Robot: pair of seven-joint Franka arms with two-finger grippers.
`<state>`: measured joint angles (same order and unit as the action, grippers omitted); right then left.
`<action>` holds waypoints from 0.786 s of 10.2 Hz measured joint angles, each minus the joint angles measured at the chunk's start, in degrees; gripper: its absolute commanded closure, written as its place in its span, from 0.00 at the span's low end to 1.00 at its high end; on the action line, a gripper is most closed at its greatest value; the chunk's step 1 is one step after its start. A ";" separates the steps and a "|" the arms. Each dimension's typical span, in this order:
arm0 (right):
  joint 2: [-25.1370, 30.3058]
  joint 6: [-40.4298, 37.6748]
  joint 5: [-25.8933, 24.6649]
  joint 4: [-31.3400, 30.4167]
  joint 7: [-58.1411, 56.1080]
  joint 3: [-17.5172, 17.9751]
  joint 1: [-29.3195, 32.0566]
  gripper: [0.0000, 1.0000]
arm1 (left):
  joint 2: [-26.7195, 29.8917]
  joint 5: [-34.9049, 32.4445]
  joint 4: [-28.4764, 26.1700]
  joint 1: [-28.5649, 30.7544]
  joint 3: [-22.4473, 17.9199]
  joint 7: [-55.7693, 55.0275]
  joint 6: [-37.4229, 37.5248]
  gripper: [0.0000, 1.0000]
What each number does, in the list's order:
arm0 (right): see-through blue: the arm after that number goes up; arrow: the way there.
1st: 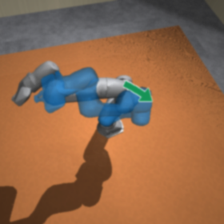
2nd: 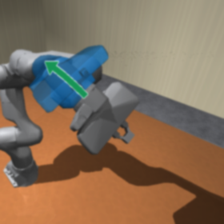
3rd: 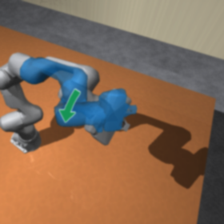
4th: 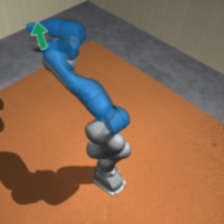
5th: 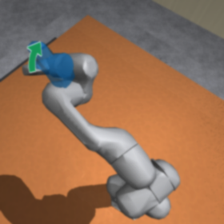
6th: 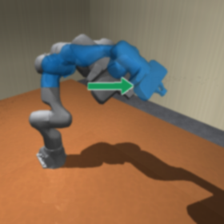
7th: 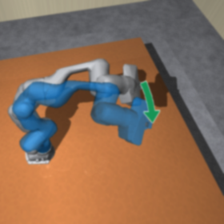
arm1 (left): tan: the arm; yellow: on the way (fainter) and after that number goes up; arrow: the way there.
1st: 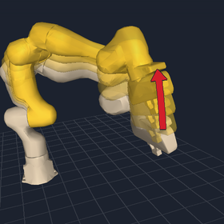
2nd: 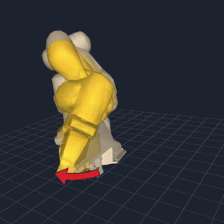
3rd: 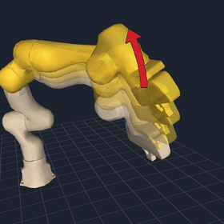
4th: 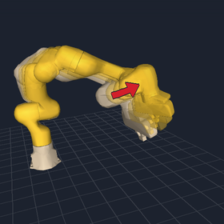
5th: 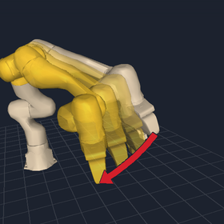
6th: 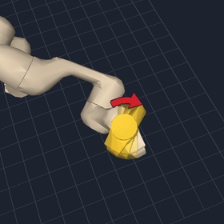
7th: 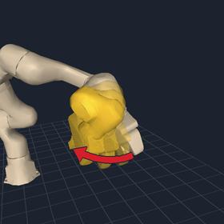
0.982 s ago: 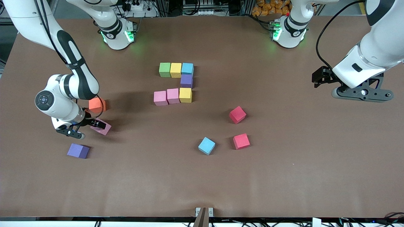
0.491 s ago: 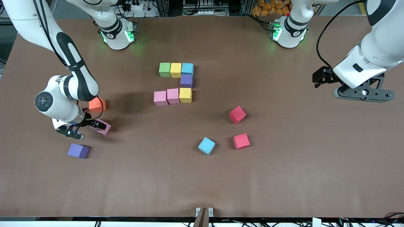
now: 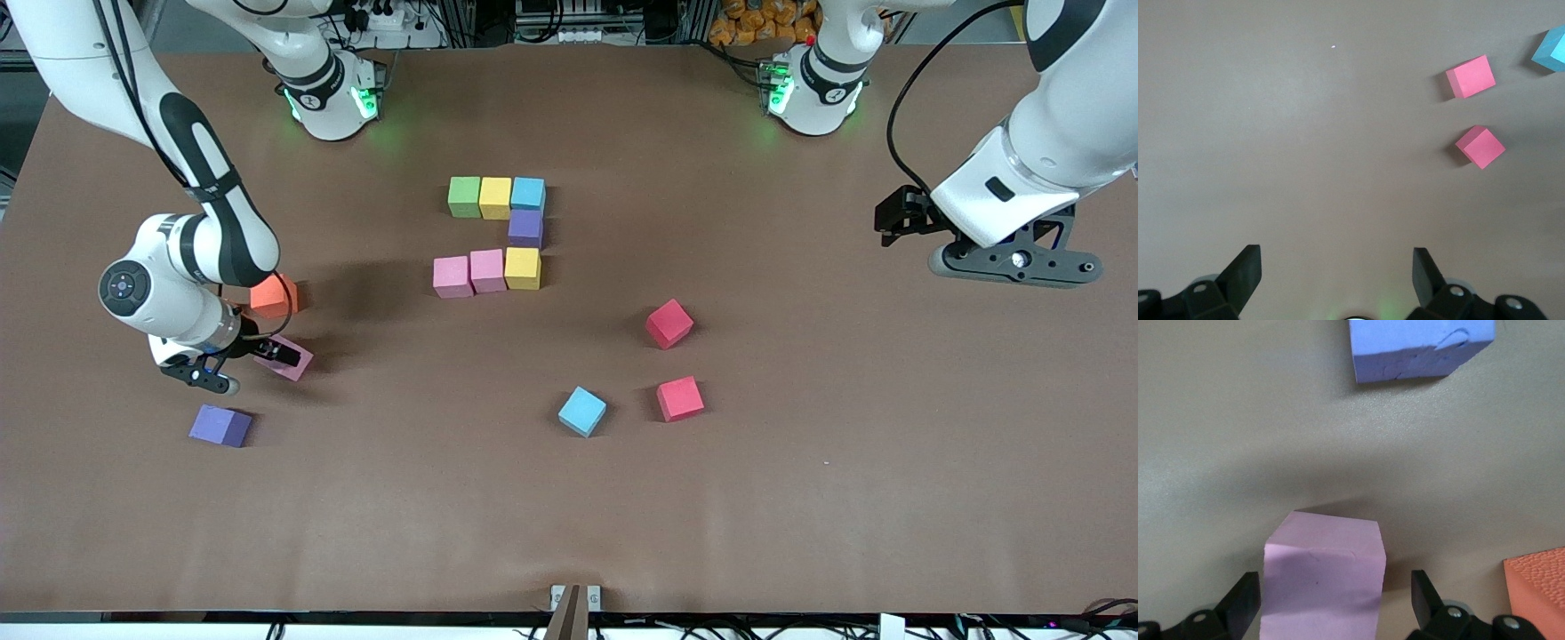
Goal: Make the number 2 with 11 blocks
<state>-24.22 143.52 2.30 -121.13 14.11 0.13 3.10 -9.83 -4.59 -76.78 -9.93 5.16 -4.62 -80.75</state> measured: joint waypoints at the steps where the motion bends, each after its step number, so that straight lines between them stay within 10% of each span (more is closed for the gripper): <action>1: 0.00 -0.12 0.01 0.01 0.01 0.02 0.00 0.19 | 0.00 0.00 0.00 0.03 -0.08 0.00 0.00 0.00; 2: 0.00 -0.28 0.06 0.05 0.15 0.05 0.00 0.85 | 0.00 0.00 0.00 0.27 -0.23 0.00 0.00 0.00; 3: 0.00 -0.59 0.19 0.15 0.92 0.15 -0.01 1.00 | 0.00 0.00 0.00 0.58 -0.31 0.00 0.00 0.00; 8: 0.11 -6.03 0.34 2.65 3.08 0.86 -0.49 1.00 | 0.00 0.00 0.00 0.26 -0.11 0.00 0.00 0.00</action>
<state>-24.11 137.49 2.65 -118.47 17.19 0.99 2.62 -9.83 -4.58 -76.78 -9.66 5.05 -4.62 -80.75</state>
